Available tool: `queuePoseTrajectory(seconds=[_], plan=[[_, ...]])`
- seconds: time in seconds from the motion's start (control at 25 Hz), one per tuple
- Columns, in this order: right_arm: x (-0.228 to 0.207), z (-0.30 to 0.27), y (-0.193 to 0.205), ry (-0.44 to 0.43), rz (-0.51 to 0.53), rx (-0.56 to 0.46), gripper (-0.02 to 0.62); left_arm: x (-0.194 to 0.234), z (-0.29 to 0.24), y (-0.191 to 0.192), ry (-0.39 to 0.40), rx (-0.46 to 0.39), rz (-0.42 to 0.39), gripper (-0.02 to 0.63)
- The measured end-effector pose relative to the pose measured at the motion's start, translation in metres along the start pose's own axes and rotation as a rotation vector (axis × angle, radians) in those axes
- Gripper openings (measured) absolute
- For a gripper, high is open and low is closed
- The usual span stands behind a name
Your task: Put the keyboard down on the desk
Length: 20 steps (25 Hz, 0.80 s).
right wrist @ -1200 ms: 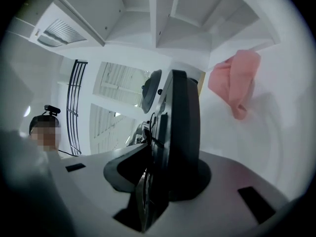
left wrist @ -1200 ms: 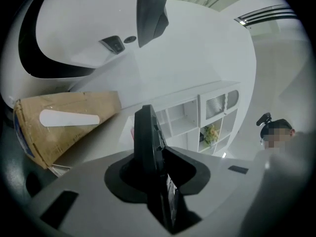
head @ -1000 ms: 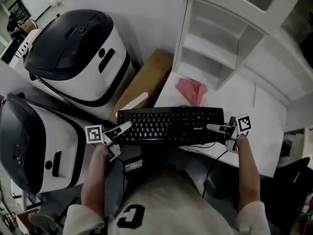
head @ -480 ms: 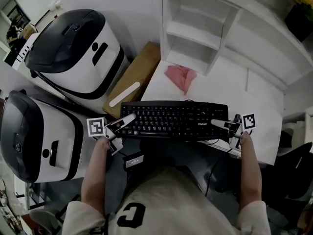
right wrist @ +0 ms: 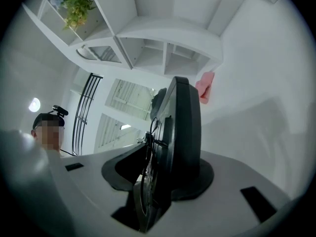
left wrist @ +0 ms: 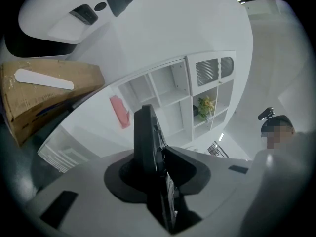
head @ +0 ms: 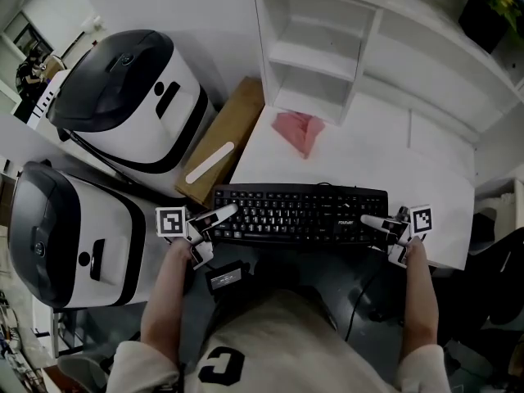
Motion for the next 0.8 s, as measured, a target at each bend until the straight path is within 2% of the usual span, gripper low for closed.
queuePoseTrajectory(seconds=[0.08, 0.24, 0.36, 0.56, 0.8], plan=[[0.001, 0.001, -0.001, 0.006, -0.003, -0.019, 0.176, 0.0, 0.0, -0.001, 0.006, 0.007, 0.006, 0.117], [-0.004, 0.003, 0.002, 0.037, -0.012, -0.021, 0.16, 0.004, -0.003, 0.0, 0.021, 0.031, 0.053, 0.123], [-0.004, 0.0, 0.003, 0.061, -0.018, -0.02, 0.152, 0.01, -0.002, -0.003, 0.027, 0.039, 0.057, 0.123], [0.01, -0.003, 0.006, 0.138, -0.021, -0.029, 0.138, 0.02, 0.001, -0.01, 0.034, 0.07, 0.067, 0.12], [0.031, -0.011, 0.015, 0.208, -0.012, -0.07, 0.138, 0.023, 0.003, -0.019, 0.078, 0.141, 0.076, 0.114]])
Point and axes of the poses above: the fingertips, and each gripper's own axes: z backward along the fingers, x to its left, y out of its underside, the point moved 1 cm from there along z, backward along the fingers, and after that the axes turned 14 degrees about z, right-handed, at the moved point
